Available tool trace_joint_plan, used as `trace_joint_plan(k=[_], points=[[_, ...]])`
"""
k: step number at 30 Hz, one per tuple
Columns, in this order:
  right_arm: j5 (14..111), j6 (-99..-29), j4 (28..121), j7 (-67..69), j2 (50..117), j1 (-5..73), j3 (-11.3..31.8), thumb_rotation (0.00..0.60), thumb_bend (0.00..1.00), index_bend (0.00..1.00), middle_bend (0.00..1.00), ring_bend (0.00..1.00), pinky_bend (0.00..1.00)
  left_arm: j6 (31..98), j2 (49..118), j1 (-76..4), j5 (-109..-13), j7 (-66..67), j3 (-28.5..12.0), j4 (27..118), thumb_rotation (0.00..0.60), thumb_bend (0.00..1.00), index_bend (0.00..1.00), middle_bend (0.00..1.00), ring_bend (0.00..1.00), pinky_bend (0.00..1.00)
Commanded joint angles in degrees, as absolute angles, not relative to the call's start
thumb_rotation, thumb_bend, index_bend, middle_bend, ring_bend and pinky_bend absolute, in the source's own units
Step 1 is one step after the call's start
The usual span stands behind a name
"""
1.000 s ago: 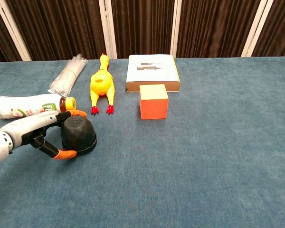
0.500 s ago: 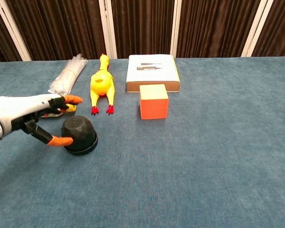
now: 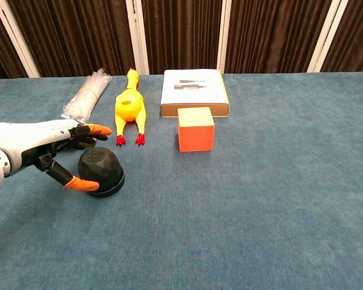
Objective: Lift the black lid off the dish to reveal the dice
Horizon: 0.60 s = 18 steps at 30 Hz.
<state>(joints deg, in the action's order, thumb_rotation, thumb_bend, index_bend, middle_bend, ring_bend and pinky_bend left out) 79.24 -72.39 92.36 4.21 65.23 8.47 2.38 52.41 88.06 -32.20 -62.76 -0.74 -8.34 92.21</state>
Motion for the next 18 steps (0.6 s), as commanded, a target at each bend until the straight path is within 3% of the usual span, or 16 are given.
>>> trace_joint_plan(k=[1, 5, 18], points=[[79.34, -72.53, 92.43, 4.38, 65.14, 8.42, 2.41, 0.600, 0.19, 0.06, 0.03, 0.07, 0.00, 52.76, 88.28, -32.25, -62.82, -0.59, -8.42, 92.19, 0.600, 0.32, 0.05, 0.11, 0.00, 0.00], [79.62, -72.68, 92.43, 4.70, 65.18, 8.43, 2.41, 0.600, 0.19, 0.06, 0.03, 0.07, 0.00, 53.73, 88.78, -32.34, -61.83, 1.33, -8.42, 91.78, 0.600, 0.33, 0.05, 0.16, 0.00, 0.00], [79.28, -72.42, 92.54, 4.73, 65.07, 8.43, 2.44, 0.600, 0.19, 0.06, 0.03, 0.07, 0.00, 53.93, 89.54, -32.85, -59.61, 3.48, -8.46, 91.45, 0.600, 0.39, 0.05, 0.19, 0.00, 0.00]])
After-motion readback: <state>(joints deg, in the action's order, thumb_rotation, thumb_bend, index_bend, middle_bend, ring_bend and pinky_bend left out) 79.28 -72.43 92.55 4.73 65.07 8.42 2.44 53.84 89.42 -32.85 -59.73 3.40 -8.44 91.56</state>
